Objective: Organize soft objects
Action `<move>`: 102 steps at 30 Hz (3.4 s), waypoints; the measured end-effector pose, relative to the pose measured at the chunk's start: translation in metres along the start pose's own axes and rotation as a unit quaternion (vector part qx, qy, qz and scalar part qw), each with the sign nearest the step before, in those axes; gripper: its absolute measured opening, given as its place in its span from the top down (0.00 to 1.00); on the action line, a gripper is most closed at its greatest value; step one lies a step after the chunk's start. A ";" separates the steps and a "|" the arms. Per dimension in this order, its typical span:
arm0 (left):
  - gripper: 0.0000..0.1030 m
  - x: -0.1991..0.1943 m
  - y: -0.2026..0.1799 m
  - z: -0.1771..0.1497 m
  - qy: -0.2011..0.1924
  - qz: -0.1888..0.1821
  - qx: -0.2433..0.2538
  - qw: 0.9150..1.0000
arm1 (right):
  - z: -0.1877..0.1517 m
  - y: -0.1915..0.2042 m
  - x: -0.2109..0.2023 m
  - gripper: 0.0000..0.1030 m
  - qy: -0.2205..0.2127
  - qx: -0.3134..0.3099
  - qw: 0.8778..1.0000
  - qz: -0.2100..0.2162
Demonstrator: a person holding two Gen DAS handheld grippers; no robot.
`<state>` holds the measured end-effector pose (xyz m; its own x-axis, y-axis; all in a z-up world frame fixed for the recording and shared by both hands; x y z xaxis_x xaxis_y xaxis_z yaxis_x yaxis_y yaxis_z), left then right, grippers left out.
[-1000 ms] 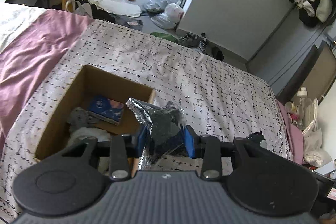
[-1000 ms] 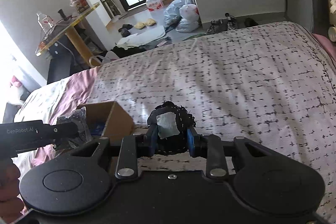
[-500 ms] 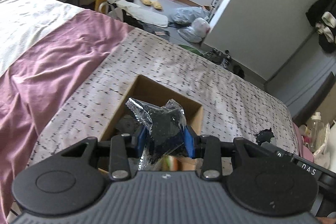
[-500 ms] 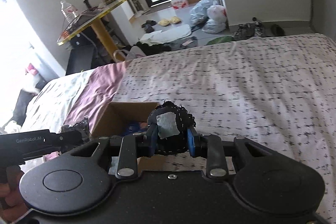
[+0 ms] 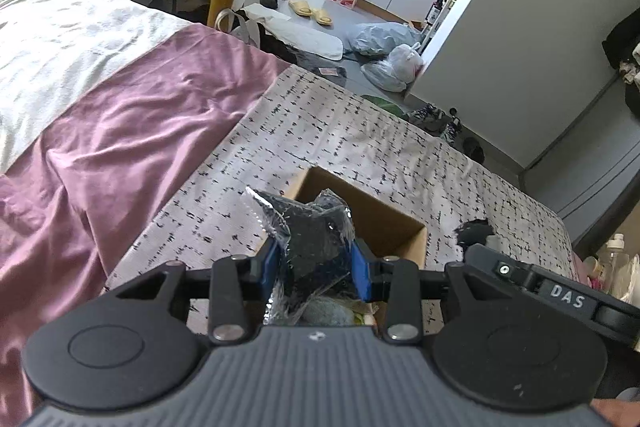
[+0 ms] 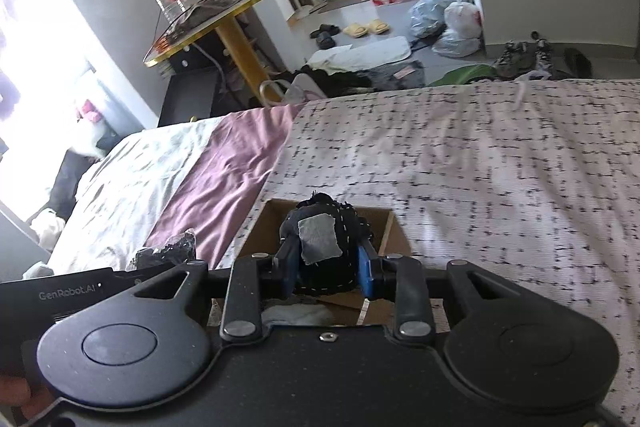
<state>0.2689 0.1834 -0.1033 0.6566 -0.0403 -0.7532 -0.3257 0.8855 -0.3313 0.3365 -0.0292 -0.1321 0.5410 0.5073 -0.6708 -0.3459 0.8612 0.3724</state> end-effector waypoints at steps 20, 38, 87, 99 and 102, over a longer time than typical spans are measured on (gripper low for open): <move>0.63 0.020 -0.010 0.020 0.001 -0.004 0.009 1.000 | -0.002 -0.015 0.003 0.44 0.030 0.008 0.999 -0.026; 0.34 0.005 -0.042 0.031 -0.018 0.009 0.007 1.000 | -0.003 -0.044 -0.027 0.44 0.021 0.030 0.999 -0.021; 0.08 -0.113 -0.095 -0.091 -0.049 0.017 0.057 0.997 | -0.065 -0.121 -0.209 0.00 -0.066 0.071 0.995 -0.032; 0.00 -0.157 -0.097 -0.112 -0.066 0.011 0.094 0.993 | -0.087 -0.099 -0.248 0.00 -0.077 0.031 0.996 -0.043; 0.00 -0.168 -0.097 -0.118 -0.070 0.007 0.110 0.991 | -0.091 -0.090 -0.262 0.00 -0.097 0.009 0.994 -0.050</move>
<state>0.1100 0.0502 -0.0115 0.7464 0.0237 -0.6651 -0.1899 0.9654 -0.1786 0.1562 -0.2426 -0.0479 0.7094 0.4148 -0.5698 -0.2700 0.9067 0.3239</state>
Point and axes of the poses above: each gripper's, at about its wrist camera, not at the fingertips, and x roughly the way its jaws point, y to its left, z to its top, the point moved 5 cm from there along x, roughly the way its jaws point, and after that the axes turned 1 degree about -z, right-handed, at the moved point
